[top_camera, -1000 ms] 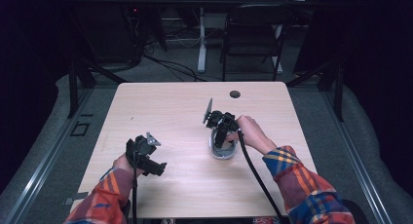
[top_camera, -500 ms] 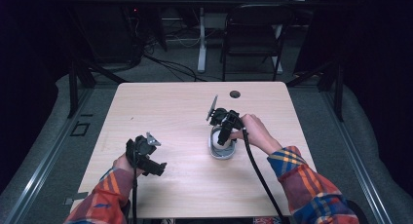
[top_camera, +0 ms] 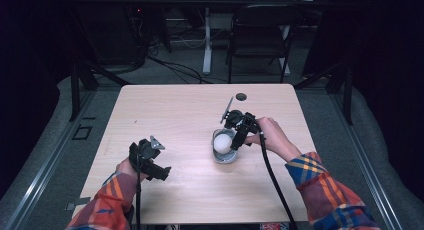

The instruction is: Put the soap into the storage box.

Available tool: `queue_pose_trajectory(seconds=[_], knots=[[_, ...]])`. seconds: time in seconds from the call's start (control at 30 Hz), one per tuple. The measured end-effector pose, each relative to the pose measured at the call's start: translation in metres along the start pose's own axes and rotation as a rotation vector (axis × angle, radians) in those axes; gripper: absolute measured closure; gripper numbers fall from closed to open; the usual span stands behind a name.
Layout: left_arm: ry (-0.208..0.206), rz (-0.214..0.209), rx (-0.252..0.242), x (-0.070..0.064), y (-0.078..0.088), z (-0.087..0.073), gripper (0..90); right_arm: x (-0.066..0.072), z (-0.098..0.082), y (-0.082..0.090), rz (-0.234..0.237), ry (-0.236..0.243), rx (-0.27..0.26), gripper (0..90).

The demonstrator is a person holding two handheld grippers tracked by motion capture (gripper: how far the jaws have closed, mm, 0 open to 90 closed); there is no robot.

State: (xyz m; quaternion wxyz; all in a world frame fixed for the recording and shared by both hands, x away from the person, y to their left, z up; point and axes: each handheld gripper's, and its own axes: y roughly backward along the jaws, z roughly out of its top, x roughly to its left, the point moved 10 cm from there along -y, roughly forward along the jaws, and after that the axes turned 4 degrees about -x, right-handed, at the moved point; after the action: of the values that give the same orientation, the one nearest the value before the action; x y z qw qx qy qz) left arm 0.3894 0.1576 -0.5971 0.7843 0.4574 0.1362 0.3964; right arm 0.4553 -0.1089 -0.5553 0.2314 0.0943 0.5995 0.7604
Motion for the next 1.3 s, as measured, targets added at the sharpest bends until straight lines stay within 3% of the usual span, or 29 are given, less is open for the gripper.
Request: queue_pose_trajectory(seconds=[0.4,0.67,0.77,0.93,0.97,1.03,1.1,1.13,1.17,1.23,1.27,1.3], knots=[[0.0,-0.003,0.004,0.0,0.0,0.0,0.4,0.001,-0.028,0.013,-0.044,-0.006,-0.018,11.0],[0.001,-0.004,0.005,0.0,0.0,0.0,0.4,0.004,-0.058,0.014,-0.051,-0.034,-0.001,9.9],[0.0,-0.004,0.005,0.0,-0.001,0.0,0.4,0.005,-0.076,0.013,-0.063,-0.035,0.029,9.2],[0.002,-0.004,0.006,0.0,-0.001,-0.001,0.3,0.007,-0.094,0.009,-0.08,-0.072,0.021,2.8],[0.0,-0.004,0.006,0.0,-0.001,0.0,0.3,0.007,-0.106,0.009,-0.09,-0.067,0.049,2.8],[0.0,-0.003,0.006,0.0,-0.001,0.0,0.3,0.008,-0.111,0.007,-0.089,-0.069,0.053,2.6],[0.001,-0.003,0.006,0.0,-0.001,0.0,0.3,0.012,-0.128,0.002,-0.087,-0.081,0.067,1.1],[0.001,-0.003,0.006,0.0,-0.001,0.0,0.3,0.012,-0.128,0.002,-0.087,-0.081,0.067,1.1],[0.001,-0.002,0.006,0.0,-0.001,0.0,0.3,0.016,-0.138,-0.002,-0.073,-0.106,0.07,0.0],[0.0,-0.001,0.007,0.0,-0.001,0.0,0.3,0.017,-0.15,-0.006,-0.089,-0.11,0.088,0.0],[-0.001,0.0,0.007,0.0,0.0,0.0,0.3,0.02,-0.155,-0.011,-0.073,-0.136,0.07,0.0],[0.0,-0.001,0.007,0.0,0.0,0.0,0.3,0.02,-0.162,-0.012,-0.085,-0.131,0.097,0.0]])
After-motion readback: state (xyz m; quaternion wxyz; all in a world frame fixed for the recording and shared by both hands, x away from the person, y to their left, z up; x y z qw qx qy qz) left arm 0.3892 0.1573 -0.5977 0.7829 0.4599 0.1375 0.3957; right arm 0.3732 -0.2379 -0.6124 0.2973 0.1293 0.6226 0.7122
